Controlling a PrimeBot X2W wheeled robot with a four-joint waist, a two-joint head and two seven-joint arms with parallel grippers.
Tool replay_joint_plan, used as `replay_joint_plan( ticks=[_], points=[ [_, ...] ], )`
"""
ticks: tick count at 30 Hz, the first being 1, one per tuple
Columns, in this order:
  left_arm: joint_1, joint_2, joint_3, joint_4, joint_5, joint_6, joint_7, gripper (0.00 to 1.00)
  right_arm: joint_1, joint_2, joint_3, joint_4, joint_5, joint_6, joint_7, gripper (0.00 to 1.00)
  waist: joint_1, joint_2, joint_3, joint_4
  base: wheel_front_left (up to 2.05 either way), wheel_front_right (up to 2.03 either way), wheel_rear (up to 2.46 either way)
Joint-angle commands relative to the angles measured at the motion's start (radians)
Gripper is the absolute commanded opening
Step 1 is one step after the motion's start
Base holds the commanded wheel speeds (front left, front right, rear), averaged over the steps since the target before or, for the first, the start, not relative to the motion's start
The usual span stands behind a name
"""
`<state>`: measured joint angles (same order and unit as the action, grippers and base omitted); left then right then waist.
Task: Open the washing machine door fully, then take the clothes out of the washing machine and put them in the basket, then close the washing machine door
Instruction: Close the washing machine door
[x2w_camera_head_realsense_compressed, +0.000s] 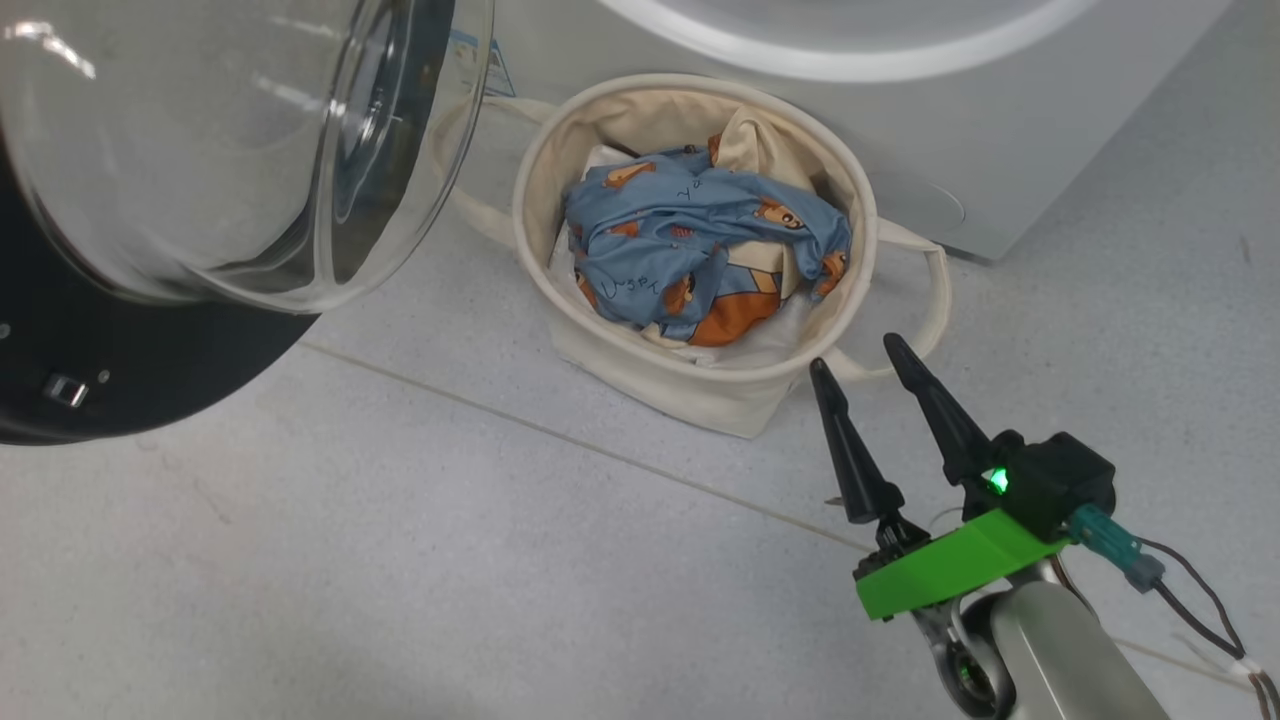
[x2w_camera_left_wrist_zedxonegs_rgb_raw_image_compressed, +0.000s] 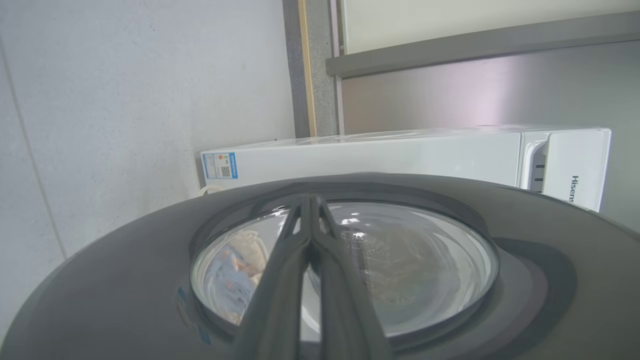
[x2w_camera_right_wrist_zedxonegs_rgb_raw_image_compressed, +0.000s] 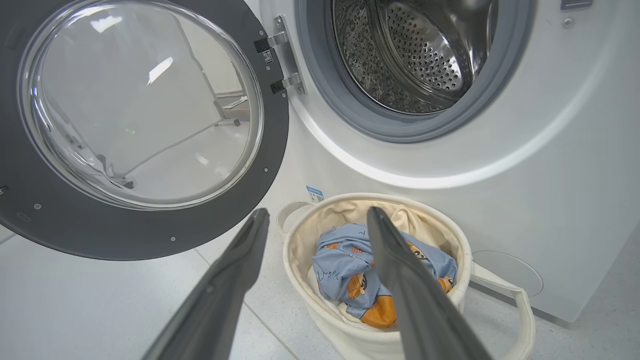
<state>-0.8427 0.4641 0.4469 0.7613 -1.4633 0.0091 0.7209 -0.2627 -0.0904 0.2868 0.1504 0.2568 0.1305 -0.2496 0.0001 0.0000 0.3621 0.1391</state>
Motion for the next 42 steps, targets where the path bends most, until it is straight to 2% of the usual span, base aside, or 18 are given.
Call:
replay_joint_plan(
  ticks=[1, 4, 7, 11, 16, 17, 22, 26, 34, 42],
  points=[
    [-0.031, 0.065, -0.002, -0.009, 0.017, -0.02, 0.013, 0.0, -0.007, 0.015, 0.025, -0.025, 0.005, 0.0, -0.012, 1.0, -0.0001, 0.0, -0.008, -0.003, 0.0, 0.0, 0.0],
    [-0.049, 0.06, -0.034, 0.033, 0.036, -0.05, 0.021, 0.0, -0.004, 0.021, 0.025, -0.021, 0.01, 0.0, -0.012, 1.0, -0.0001, 0.0, -0.018, -0.007, 0.0, 0.0, 0.0],
    [-0.069, 0.083, -0.045, 0.051, 0.04, -0.049, 0.052, 0.0, 0.0, 0.026, 0.024, -0.018, 0.012, 0.0, -0.012, 1.0, -0.0001, 0.0, -0.032, -0.006, 0.0, 0.0, 0.0],
    [-0.074, 0.142, -0.026, 0.027, 0.027, 0.007, 0.098, 0.0, 0.008, 0.031, 0.016, -0.019, 0.013, 0.0, -0.012, 1.0, -0.0001, 0.0, -0.044, -0.003, 0.0, 0.0, 0.0],
    [-0.04, 0.207, 0.019, -0.081, -0.008, 0.117, 0.177, 0.0, 0.02, 0.035, 0.008, -0.017, 0.01, 0.0, -0.012, 1.0, -0.0001, 0.0, -0.049, 0.009, 0.0, 0.0, 0.0],
    [-0.04, 0.207, 0.019, -0.081, -0.008, 0.117, 0.177, 0.0, 0.02, 0.035, 0.008, -0.017, 0.01, 0.0, -0.012, 1.0, -0.0001, 0.0, -0.049, 0.009, 0.0, 0.0, 0.0],
    [0.028, 0.216, 0.084, -0.196, -0.03, 0.192, 0.172, 0.0, 0.021, 0.037, 0.009, -0.016, 0.008, 0.0, -0.012, 1.0, -0.0001, 0.0, -0.048, 0.019, 0.0, 0.0, 0.0],
    [0.067, 0.208, 0.132, -0.27, -0.042, 0.222, 0.15, 0.0, 0.022, 0.037, 0.013, -0.013, 0.007, 0.0, -0.012, 1.0, -0.0001, 0.0, -0.052, 0.031, 0.0, 0.0, 0.0],
    [0.105, 0.187, 0.172, -0.341, -0.03, 0.234, 0.096, 0.0, 0.041, 0.039, 0.016, 0.003, 0.011, 0.0, -0.012, 1.0, -0.0001, 0.0, -0.095, 0.052, 0.0, 0.0, 0.0],
    [0.137, 0.175, 0.121, -0.362, -0.025, 0.257, 0.163, 0.0, 0.066, 0.039, 0.028, 0.014, 0.011, 0.0, -0.012, 1.0, -0.0001, 0.0, -0.136, 0.058, 0.0, 0.0, 0.0]
  ],
)
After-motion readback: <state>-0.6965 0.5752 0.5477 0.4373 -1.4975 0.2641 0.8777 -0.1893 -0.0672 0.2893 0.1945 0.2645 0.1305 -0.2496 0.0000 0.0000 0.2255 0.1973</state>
